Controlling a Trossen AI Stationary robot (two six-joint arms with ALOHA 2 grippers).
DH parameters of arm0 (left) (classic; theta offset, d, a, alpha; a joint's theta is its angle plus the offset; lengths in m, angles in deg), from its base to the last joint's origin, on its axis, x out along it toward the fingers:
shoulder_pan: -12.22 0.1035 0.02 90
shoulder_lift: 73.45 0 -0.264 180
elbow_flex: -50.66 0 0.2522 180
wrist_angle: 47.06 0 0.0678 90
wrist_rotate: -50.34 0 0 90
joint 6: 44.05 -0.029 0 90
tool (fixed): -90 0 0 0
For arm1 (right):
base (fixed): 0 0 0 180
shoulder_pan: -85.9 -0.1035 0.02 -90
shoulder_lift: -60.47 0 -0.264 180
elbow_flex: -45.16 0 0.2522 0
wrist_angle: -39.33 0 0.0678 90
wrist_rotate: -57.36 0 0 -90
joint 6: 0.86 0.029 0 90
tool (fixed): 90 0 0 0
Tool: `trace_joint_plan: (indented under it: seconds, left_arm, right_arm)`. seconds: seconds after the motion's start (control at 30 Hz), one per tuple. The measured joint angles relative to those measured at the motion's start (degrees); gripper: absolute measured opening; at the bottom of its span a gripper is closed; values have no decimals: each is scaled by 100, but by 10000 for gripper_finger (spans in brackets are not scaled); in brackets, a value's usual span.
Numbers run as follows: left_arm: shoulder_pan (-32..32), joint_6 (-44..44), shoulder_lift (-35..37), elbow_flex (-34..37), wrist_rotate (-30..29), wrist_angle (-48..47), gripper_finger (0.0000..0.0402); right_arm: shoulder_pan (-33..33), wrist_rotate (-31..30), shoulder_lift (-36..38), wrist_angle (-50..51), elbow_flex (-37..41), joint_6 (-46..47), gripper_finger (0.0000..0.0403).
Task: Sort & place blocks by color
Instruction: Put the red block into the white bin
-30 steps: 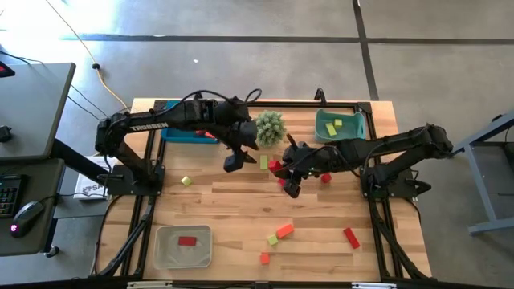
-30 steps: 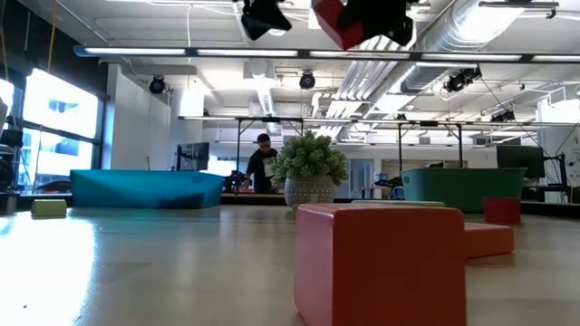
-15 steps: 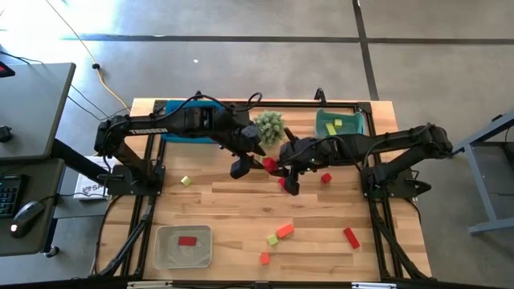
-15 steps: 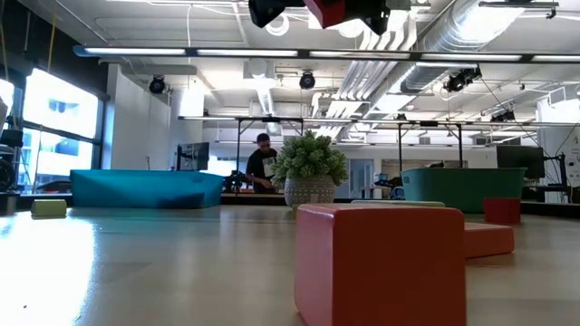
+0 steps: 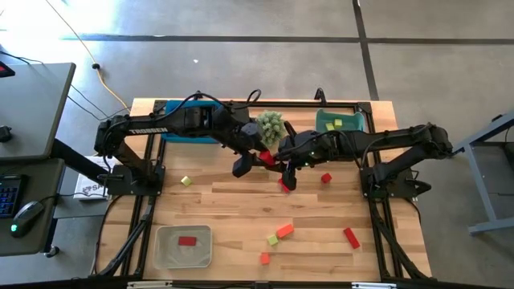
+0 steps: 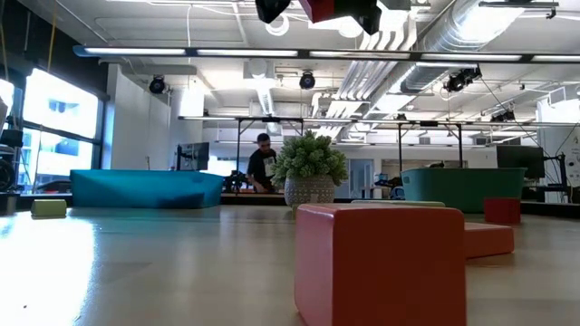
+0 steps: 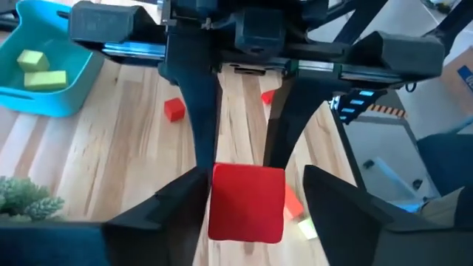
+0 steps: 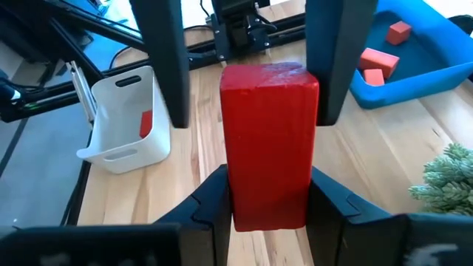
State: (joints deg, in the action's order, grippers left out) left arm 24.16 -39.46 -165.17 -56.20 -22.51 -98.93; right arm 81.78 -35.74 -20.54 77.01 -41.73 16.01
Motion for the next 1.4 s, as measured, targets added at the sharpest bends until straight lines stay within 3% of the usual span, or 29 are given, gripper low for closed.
trace_joint_plan:
  seconds: [0.3,0.57,0.77,0.9,1.2,1.4]
  left_arm:
    - [8,-395,0,0,-2,-91,105]
    - [35,-316,0,1,17,-195,104]
    - [-96,-222,-11,13,-255,-1050,104]
    - [-328,-136,-2,13,-596,-2069,104]
    - [-1336,561,-2,246,-634,-3366,104]
    - [-2094,1308,-2,510,-719,-3568,104]
  right_arm:
    - [48,38,0,7,2,22,101]
    - [74,159,-2,7,4,-23,113]
    - [78,125,3,55,9,-26,234]
    - [81,121,2,208,9,-28,282]
    - [155,-44,2,625,9,-43,291]
    - [266,-26,2,698,9,-45,292]
